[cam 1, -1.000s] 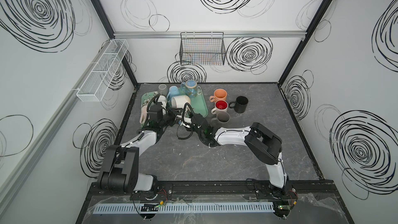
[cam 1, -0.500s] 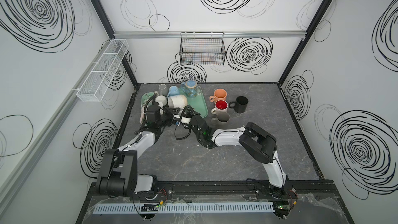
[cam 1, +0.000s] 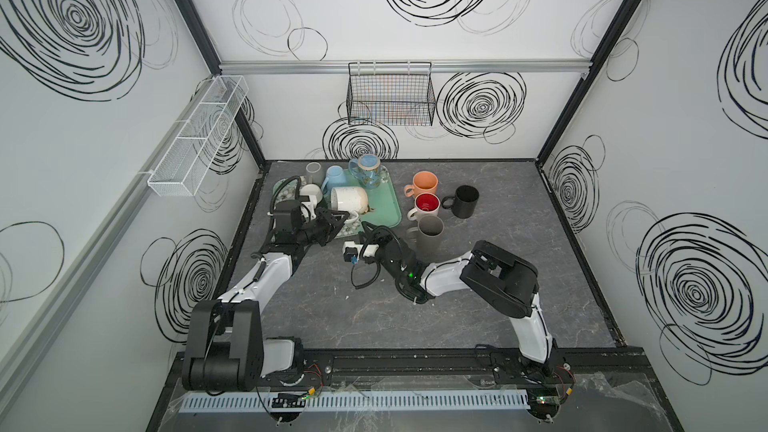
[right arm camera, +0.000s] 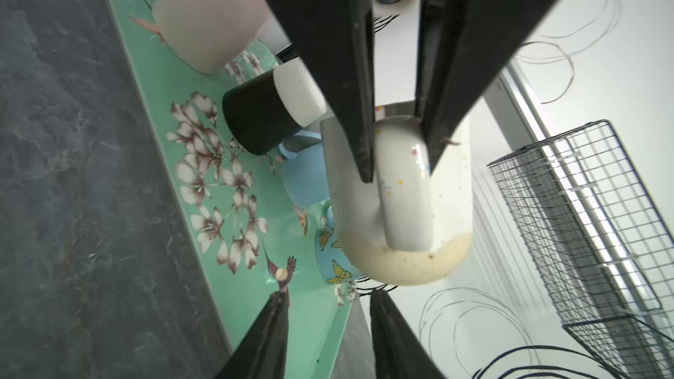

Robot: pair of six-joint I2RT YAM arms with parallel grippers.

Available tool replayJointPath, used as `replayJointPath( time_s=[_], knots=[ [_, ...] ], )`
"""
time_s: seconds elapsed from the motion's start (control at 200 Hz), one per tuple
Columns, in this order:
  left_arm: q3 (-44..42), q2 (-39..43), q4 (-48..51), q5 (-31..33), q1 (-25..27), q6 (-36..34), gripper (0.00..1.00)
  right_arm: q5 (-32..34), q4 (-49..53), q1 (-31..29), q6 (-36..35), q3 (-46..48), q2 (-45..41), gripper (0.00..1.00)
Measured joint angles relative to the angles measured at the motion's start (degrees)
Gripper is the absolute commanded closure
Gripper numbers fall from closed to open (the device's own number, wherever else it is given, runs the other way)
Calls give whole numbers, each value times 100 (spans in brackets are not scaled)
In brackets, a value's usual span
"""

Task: Turn the mug right side up
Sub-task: 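Grasp the cream mug's handle with the left gripper from the right gripper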

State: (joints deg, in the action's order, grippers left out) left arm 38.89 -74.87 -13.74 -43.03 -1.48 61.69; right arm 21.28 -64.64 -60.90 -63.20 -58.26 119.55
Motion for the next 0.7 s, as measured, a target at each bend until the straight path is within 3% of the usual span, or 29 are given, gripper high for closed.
replayJointPath(
  time_s=[0.285,0.7],
  knots=[
    [22,76,247,-114,-13,-177,100,63,-1086,-146,-442,109,2,55],
    [22,144,275,-107,-2,-166,100,136,-763,-160,-531,-487,278,58]
  ],
)
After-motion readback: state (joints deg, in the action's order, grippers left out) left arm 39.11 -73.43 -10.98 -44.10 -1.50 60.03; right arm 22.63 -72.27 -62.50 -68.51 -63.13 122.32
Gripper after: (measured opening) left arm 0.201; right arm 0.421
